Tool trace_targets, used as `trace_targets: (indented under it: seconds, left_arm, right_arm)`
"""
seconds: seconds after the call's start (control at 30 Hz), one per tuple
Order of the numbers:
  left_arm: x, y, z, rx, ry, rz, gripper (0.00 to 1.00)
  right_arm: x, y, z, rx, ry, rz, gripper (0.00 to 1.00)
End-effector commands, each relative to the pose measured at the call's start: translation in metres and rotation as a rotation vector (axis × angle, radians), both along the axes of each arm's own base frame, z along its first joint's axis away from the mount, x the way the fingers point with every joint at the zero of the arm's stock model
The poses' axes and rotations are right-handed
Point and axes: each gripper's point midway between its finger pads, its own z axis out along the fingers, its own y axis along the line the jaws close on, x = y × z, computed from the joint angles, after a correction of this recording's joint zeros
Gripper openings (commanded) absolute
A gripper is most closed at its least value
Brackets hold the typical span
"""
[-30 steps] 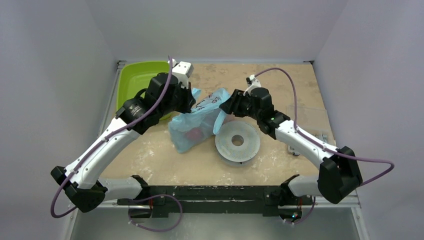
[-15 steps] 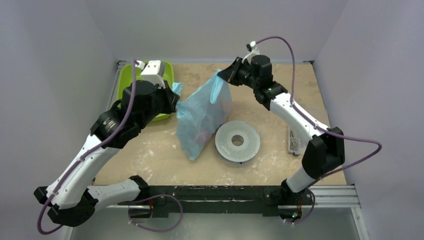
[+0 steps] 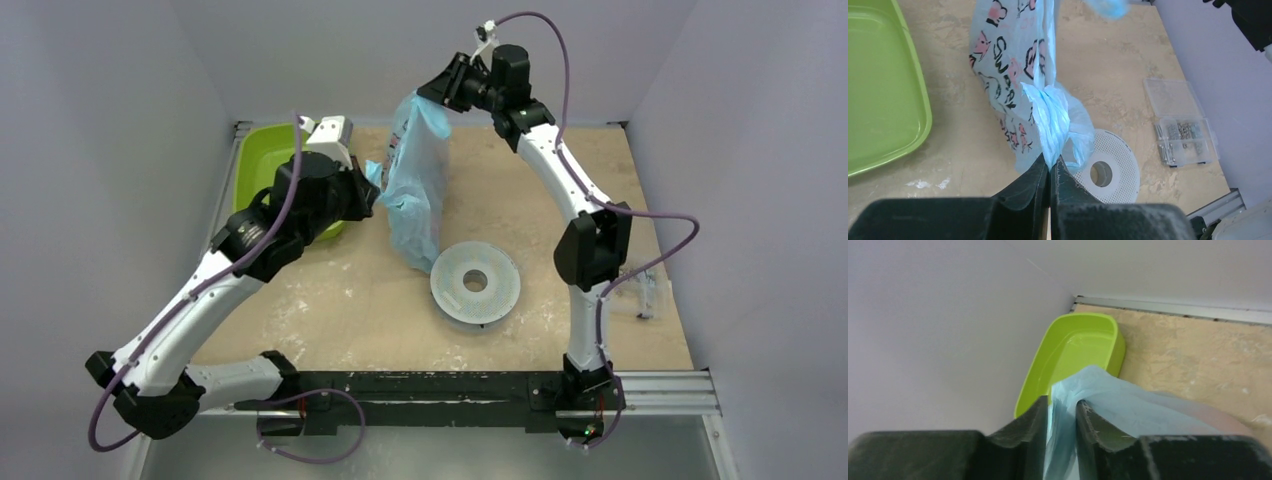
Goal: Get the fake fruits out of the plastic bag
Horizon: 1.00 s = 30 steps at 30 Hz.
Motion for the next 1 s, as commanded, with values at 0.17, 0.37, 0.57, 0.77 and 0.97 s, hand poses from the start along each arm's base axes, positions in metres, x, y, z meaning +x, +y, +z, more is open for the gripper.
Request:
trace_targets:
  seconds: [0.17, 0.37, 0.57, 0.77, 0.97]
  left_arm:
    - [0.013, -0.036, -0.007, -0.012, 0.045, -0.096, 0.00]
    - [0.002, -0.042, -0.023, -0.062, 0.078, -0.141, 0.00]
    - [0.001, -0.046, -0.031, -0.052, 0.101, -0.157, 0.00]
    - [0.000, -0.046, -0.036, -0.052, 0.126, -0.152, 0.00]
    - [-0.005, -0.055, -0.042, -0.058, 0.155, -0.202, 0.00]
  right_arm:
    - [0.003, -0.069, -0.022, -0.351, 0.082, -0.273, 0.69]
    - [-0.057, -0.093, 0.001, -0.420, 0.005, -0.387, 0.77]
    - [-0.097, -0.045, -0.003, -0.364, 0.010, -0.281, 0.78]
    - [-0.112, 0.002, -0.029, -0.245, 0.055, -0.121, 0.77]
    - [-0.111, 0.018, -0.058, -0.260, 0.057, -0.036, 0.57]
